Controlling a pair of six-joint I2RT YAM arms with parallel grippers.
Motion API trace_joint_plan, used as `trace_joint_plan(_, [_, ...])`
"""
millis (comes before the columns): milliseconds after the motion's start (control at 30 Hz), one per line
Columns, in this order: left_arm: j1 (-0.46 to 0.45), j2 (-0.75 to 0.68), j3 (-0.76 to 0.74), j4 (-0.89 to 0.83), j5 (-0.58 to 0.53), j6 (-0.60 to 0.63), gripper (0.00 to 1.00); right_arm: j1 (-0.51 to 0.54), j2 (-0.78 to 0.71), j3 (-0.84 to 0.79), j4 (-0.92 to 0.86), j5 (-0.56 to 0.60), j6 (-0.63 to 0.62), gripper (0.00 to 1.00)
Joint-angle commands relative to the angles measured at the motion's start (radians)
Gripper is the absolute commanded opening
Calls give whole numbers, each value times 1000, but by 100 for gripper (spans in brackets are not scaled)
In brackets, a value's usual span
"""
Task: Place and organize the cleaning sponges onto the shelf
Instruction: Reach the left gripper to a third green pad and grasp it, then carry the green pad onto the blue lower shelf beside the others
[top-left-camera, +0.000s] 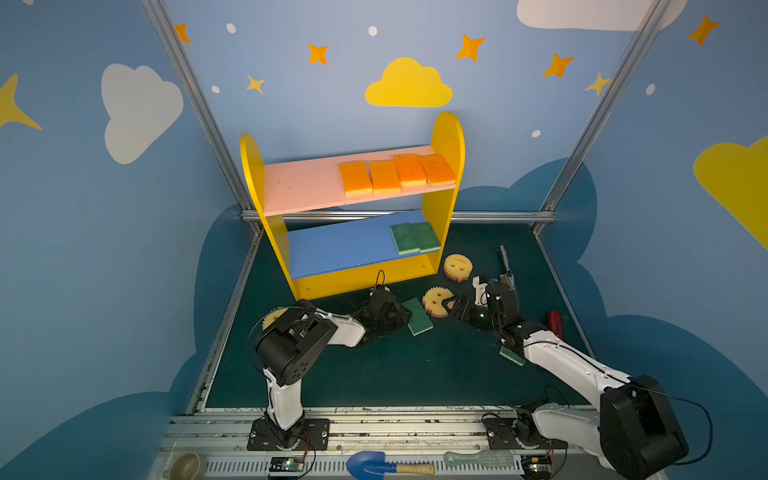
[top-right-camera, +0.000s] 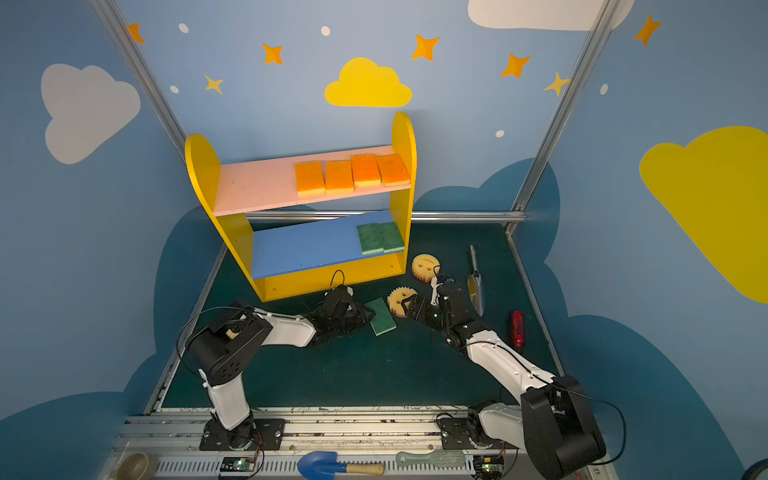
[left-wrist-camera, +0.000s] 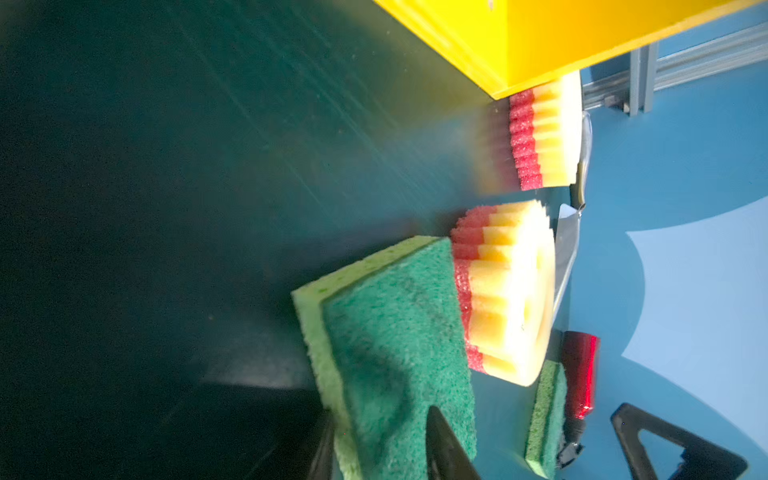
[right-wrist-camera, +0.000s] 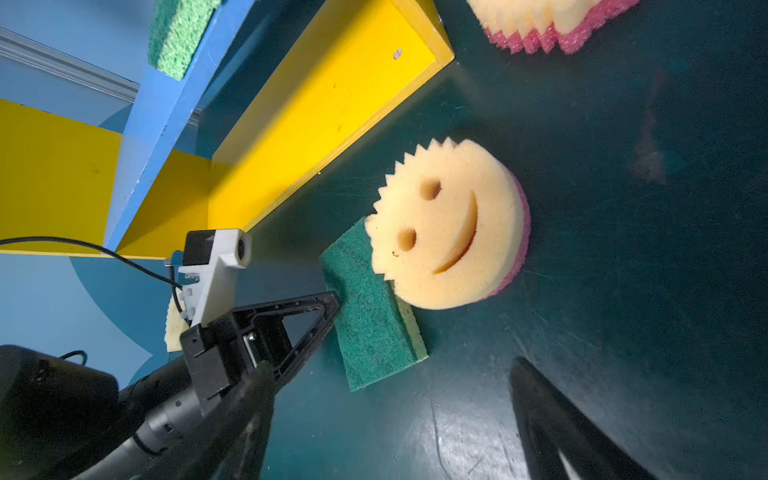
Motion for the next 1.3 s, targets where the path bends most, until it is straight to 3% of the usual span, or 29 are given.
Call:
trace_joint_plan(0, [5,35,-16,12,28,-7,25,-5,3,22,-6,14,-12,87])
trace_joint_plan(233, [32,-31,-34,4,69,15,4,-5,-10,22,-13,16,-12,87])
trace_joint_plan(433, [111,-167,-43,-57,138,69,3,-5,-30,22,-18,10,-10,87])
trace_joint_plan(767, [271,-372,76,-355,309,234,3,-5,-45,17,-12,2,-4,87])
trace_joint_plan(1000, [378,-356,207,-511,388,336,3,-5,-23,16,-2,-2,-2,87])
trace_joint_plan(1267, [454,-216,385,-566,467,382,3,-5,-27,17,-7,3,-6,87])
